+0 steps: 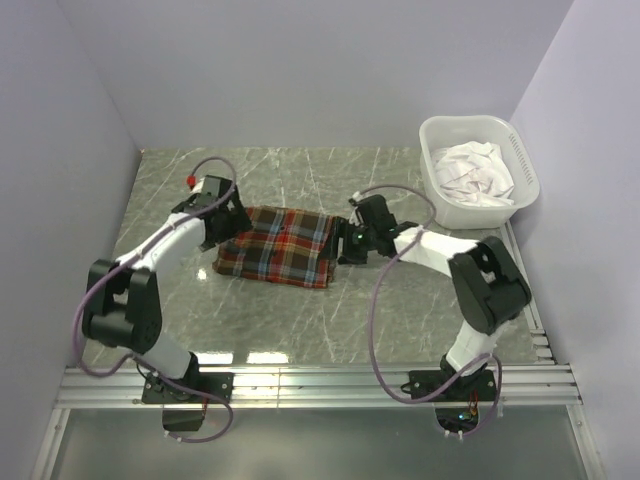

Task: Fold and stack the long sleeve shirts
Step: Fold the shirt

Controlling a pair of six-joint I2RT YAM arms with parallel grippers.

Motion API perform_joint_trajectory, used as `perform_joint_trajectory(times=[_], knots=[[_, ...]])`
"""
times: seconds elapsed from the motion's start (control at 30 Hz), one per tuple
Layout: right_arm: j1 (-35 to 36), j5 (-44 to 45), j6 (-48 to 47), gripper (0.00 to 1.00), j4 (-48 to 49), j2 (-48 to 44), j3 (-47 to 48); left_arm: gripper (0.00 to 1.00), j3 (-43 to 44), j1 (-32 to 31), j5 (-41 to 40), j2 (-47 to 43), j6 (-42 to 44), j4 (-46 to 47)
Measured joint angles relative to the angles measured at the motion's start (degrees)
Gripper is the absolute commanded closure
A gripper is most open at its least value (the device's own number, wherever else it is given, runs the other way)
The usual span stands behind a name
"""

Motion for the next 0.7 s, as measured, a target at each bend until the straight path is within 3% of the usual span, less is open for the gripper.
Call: perform_joint_trajectory(times=[0.17, 0.33, 0.53, 0.7], knots=[[-5.4, 1.7, 0.9, 0.06, 0.1, -10.7, -4.4, 0.05, -1.2, -14.5, -2.7, -10.1, 5.9, 2.2], [-12.2, 0.8, 1.9, 0.05, 0.1, -18.2, -11.2, 0.04, -2.8, -30.7, -4.9, -13.2, 12.0, 6.4], [-16.0, 0.1, 2.4, 0.05, -0.4, -23.3, -16.8, 0.14, -2.1, -42.8, -10.5, -3.8, 20.0, 8.5], [-16.8, 0.8, 3.2, 0.05, -0.9, -28.1, -19.1, 0.23, 0.0, -47.6, -14.8, 6.8, 24.8, 8.5]])
